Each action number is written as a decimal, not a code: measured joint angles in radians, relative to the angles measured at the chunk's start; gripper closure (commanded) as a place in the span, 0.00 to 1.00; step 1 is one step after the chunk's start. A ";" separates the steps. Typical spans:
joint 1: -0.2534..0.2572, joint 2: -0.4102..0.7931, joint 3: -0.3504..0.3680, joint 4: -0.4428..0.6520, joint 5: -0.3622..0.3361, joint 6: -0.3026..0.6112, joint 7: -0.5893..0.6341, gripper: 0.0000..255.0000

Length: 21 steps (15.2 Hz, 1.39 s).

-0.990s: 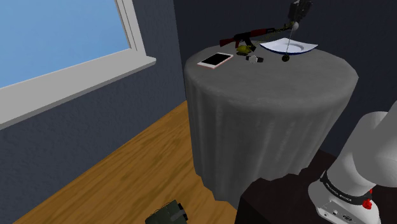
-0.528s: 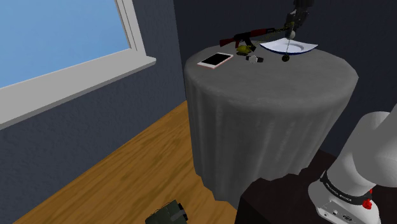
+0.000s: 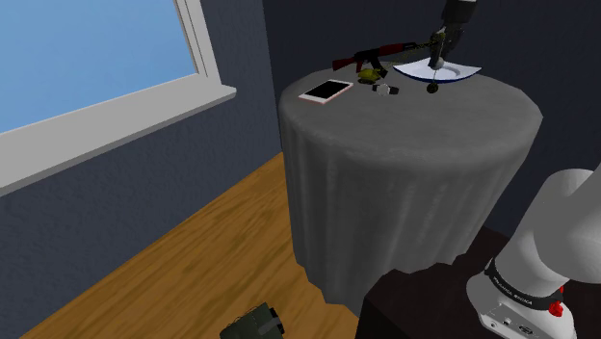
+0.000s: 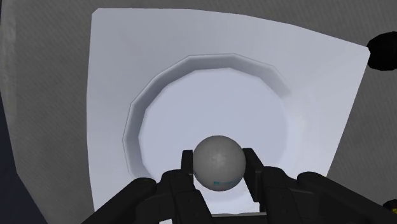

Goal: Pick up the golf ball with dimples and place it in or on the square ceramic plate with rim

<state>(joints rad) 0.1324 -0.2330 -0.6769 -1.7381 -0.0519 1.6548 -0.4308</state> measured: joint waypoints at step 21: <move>0.003 0.039 -0.015 0.164 0.024 -0.132 -0.019 0.00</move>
